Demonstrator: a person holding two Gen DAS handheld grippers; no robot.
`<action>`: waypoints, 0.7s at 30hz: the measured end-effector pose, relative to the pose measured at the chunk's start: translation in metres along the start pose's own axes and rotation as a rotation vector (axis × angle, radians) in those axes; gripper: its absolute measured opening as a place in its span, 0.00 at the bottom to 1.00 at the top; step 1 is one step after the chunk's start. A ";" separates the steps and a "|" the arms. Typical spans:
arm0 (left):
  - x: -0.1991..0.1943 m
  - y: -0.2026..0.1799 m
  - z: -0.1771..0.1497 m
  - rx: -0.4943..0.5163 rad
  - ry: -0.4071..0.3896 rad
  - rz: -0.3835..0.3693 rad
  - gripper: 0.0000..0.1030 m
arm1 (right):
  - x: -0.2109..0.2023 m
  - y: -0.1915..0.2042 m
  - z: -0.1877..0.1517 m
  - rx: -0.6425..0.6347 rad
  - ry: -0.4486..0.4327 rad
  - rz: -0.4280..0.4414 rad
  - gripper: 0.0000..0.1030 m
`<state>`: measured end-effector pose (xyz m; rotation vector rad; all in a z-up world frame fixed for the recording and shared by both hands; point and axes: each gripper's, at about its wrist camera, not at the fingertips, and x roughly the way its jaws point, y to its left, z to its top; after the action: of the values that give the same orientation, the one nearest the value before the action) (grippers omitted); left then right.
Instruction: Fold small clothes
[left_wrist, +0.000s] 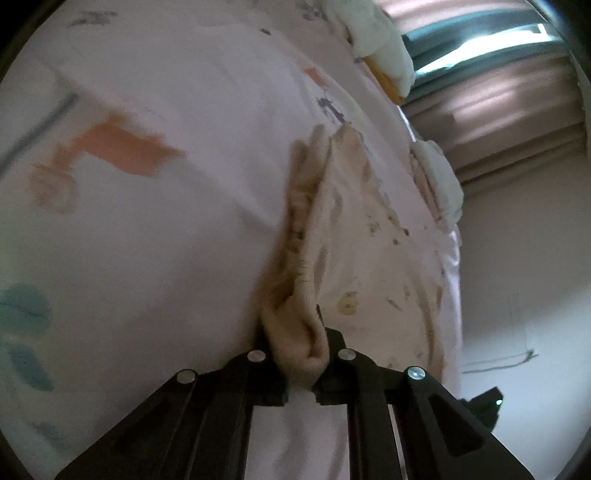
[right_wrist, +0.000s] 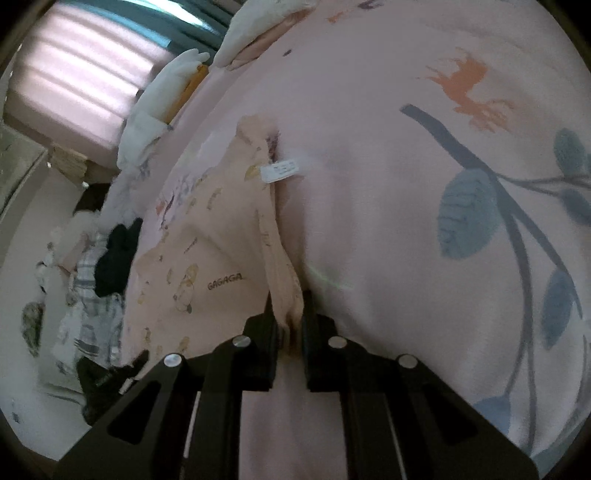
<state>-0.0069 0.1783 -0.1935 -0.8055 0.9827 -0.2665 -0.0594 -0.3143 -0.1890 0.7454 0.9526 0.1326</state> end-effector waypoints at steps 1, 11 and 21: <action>-0.001 -0.002 0.000 0.012 -0.003 0.012 0.13 | -0.002 -0.004 0.000 0.017 -0.002 0.001 0.07; -0.031 -0.021 -0.017 0.257 -0.123 0.292 0.14 | -0.046 -0.003 -0.008 -0.049 -0.094 -0.319 0.13; -0.027 -0.058 0.008 0.355 -0.320 0.167 0.76 | -0.049 0.048 -0.027 -0.089 -0.196 -0.154 0.81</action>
<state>-0.0065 0.1568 -0.1328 -0.4210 0.6702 -0.1549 -0.0993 -0.2843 -0.1346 0.5889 0.8084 -0.0329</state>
